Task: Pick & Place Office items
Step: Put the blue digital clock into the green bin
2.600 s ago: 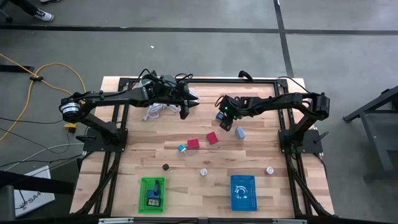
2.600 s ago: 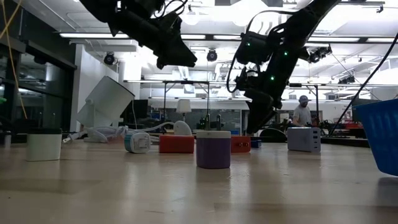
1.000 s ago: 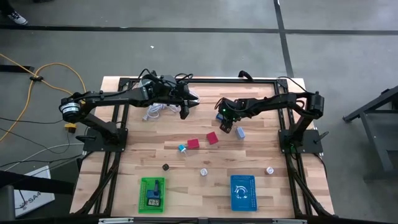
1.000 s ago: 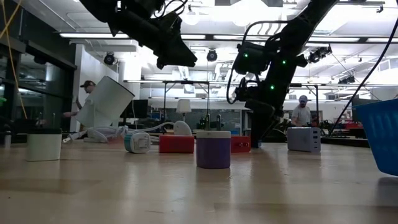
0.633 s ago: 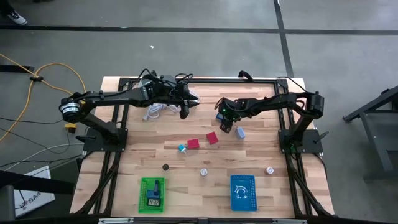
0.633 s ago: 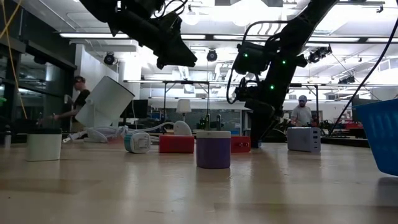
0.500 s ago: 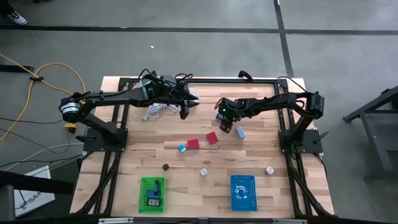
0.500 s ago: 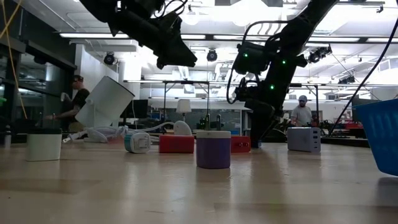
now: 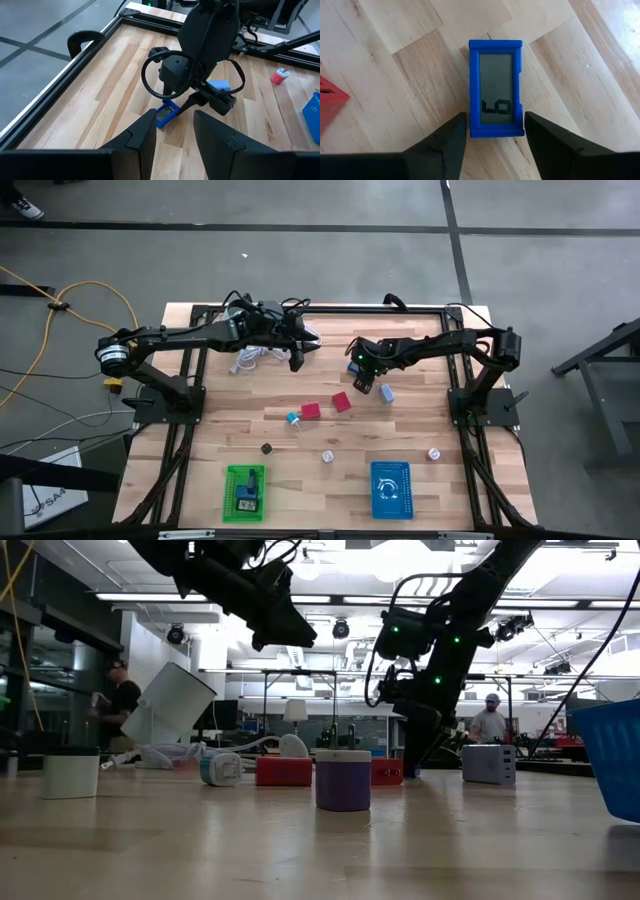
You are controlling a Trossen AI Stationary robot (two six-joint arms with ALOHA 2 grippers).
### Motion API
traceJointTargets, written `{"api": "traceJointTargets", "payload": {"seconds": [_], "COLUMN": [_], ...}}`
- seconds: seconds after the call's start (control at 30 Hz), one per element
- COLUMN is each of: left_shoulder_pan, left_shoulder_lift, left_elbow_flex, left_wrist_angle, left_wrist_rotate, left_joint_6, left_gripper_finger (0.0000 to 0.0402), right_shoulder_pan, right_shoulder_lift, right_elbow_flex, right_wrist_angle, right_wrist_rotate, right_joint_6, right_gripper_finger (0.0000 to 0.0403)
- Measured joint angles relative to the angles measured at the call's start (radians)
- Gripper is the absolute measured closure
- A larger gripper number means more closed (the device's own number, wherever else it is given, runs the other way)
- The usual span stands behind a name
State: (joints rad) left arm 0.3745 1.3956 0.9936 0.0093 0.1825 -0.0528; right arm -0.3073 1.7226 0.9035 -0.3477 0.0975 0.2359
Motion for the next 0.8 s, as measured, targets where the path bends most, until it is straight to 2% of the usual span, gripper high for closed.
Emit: {"api": "traceJointTargets", "payload": {"seconds": [0.23, 0.8], "left_shoulder_pan": [0.0, 0.0], "left_shoulder_lift": [0.0, 0.0], "left_elbow_flex": [-0.001, -0.001], "left_wrist_angle": [0.0, 0.0], "left_wrist_rotate": [0.0, 0.0], "left_joint_6": [0.0, 0.0], "left_gripper_finger": [0.0275, 0.0275], "right_shoulder_pan": [0.0, 0.0], "right_shoulder_lift": [0.0, 0.0], "right_elbow_flex": [0.0, 0.0], "right_wrist_angle": [0.0, 0.0], "right_wrist_rotate": [0.0, -0.003], "right_joint_6": [0.0, -0.002], "right_gripper_finger": [0.025, 0.0254]}}
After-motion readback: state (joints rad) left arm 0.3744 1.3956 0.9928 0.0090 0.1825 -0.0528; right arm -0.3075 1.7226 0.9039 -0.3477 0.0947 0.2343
